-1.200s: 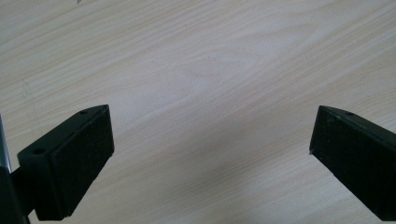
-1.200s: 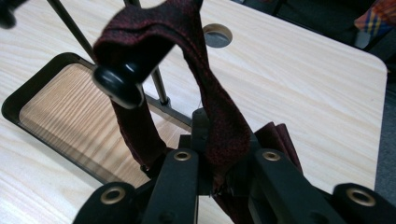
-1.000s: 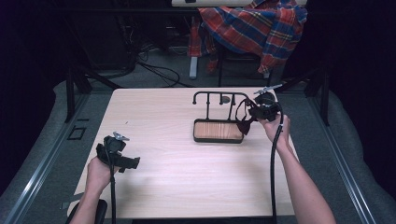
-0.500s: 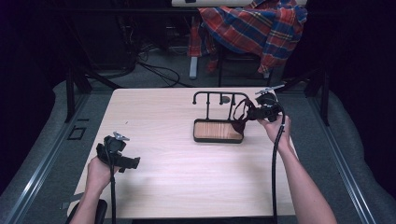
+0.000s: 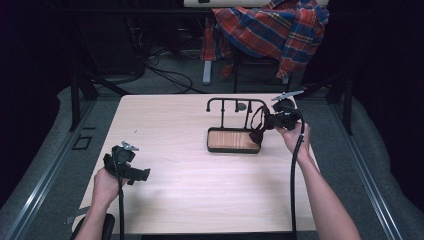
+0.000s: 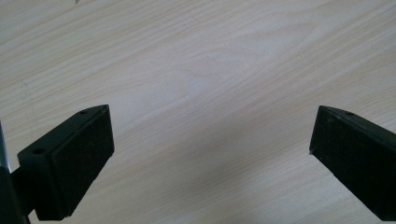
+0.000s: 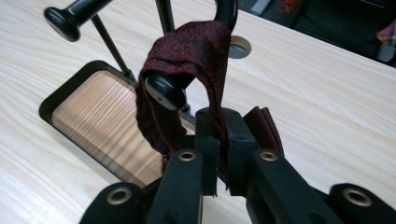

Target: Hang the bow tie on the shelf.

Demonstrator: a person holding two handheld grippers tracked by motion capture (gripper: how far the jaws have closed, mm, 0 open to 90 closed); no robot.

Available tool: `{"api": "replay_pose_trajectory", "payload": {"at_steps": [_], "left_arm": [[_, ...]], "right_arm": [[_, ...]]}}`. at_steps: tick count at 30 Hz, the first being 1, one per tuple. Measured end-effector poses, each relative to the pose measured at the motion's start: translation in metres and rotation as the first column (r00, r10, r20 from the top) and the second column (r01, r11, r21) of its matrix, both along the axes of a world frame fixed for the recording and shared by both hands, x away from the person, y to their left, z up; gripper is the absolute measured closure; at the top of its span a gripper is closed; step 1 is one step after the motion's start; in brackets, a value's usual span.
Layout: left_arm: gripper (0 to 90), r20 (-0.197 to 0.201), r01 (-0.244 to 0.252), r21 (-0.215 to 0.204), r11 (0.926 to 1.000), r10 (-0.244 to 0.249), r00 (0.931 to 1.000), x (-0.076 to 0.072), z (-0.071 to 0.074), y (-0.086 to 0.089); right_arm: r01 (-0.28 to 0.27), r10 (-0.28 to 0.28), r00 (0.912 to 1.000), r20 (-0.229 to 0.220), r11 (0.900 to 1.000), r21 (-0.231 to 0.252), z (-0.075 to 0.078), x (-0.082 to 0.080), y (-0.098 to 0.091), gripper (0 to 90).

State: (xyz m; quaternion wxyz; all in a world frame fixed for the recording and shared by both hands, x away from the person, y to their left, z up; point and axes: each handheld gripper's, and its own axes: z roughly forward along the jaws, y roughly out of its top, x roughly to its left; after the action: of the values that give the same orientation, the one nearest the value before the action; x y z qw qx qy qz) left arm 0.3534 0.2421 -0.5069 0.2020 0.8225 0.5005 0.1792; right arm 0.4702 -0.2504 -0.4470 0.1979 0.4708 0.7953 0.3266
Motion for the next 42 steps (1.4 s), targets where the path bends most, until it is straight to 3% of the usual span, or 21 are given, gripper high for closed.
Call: {"api": "replay_pose_trajectory", "payload": {"at_steps": [9, 16, 28, 35, 42], "left_arm": [[0.0, -0.001, 0.004, 0.007, 1.0, -0.004, 1.0, 0.0, 0.0, 0.0], [0.0, -0.003, 0.003, 0.004, 1.0, -0.003, 1.0, 0.0, 0.0, 0.0], [0.0, -0.001, 0.012, 0.007, 0.9999, -0.012, 0.9999, 0.0, 0.0, -0.002], [0.0, 0.006, 0.002, -0.001, 1.0, -0.002, 1.0, -0.001, 0.001, 0.0], [0.0, 0.007, 0.004, -0.004, 1.0, -0.004, 1.0, 0.0, 0.0, -0.002]], "right_arm": [[0.014, -0.014, 0.9995, -0.028, 0.9998, -0.013, -0.008, 0.004, 0.003, 86.4], [0.001, -0.001, 0.9997, -0.026, 1.0, 0.003, -0.006, 0.002, 0.0, 77.2], [0.0, 0.0, 0.9994, -0.034, 0.9998, 0.022, 0.004, -0.009, -0.013, 44.4], [-0.01, 0.01, 0.9997, -0.02, 0.9999, 0.002, 0.016, -0.027, -0.023, 29.0], [-0.048, 0.046, 0.9974, -0.056, 0.9985, -0.025, 0.02, -0.042, -0.027, 17.0]]}}
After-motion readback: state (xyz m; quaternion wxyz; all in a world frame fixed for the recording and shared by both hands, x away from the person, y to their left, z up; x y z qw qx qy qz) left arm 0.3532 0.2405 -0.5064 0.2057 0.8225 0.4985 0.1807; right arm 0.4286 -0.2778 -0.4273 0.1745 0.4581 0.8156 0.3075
